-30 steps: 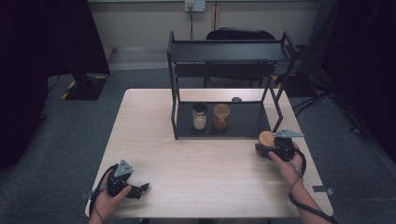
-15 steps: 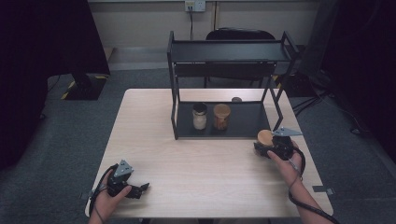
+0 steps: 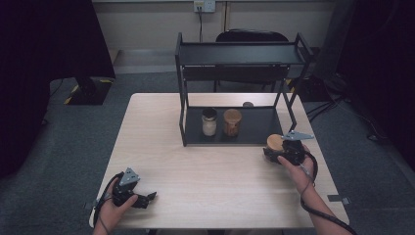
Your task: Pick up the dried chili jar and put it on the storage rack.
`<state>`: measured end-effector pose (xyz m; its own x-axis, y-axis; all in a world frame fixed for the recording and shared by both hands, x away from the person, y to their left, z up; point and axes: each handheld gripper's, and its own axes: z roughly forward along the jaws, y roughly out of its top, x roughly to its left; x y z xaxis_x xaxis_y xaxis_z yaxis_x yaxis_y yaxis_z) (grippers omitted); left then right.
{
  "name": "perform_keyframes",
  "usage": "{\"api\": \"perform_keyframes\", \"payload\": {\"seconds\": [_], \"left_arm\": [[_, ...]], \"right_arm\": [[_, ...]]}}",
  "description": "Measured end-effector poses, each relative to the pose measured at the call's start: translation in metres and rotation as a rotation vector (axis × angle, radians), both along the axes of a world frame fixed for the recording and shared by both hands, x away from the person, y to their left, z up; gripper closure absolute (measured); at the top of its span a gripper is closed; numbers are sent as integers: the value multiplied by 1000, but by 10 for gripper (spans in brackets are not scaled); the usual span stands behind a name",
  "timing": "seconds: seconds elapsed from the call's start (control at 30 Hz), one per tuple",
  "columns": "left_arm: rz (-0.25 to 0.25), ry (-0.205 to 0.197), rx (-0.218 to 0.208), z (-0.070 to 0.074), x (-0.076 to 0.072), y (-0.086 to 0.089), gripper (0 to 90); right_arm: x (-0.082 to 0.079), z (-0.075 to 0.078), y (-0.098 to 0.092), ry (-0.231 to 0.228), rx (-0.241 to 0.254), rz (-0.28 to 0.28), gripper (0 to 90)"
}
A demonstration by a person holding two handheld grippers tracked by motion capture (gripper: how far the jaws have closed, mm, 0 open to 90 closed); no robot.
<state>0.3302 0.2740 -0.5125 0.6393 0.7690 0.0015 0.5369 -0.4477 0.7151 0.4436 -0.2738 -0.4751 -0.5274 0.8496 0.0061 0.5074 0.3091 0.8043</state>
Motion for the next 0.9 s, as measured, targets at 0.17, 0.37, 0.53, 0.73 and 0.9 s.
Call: {"api": "perform_keyframes", "payload": {"seconds": [0.17,0.37,0.53,0.73,0.9], "left_arm": [[0,0,1,0,0,0,1],[0,0,1,0,0,0,1],[0,0,1,0,0,0,1],[0,0,0,0,0,0,1],[0,0,0,0,0,0,1]], "right_arm": [[2,2,5,1,-4,9,249],[3,7,11,3,-6,25,250],[6,11,18,1,-2,40,250],[12,14,25,1,-17,52,251],[15,14,27,5,-19,55,251]]}}
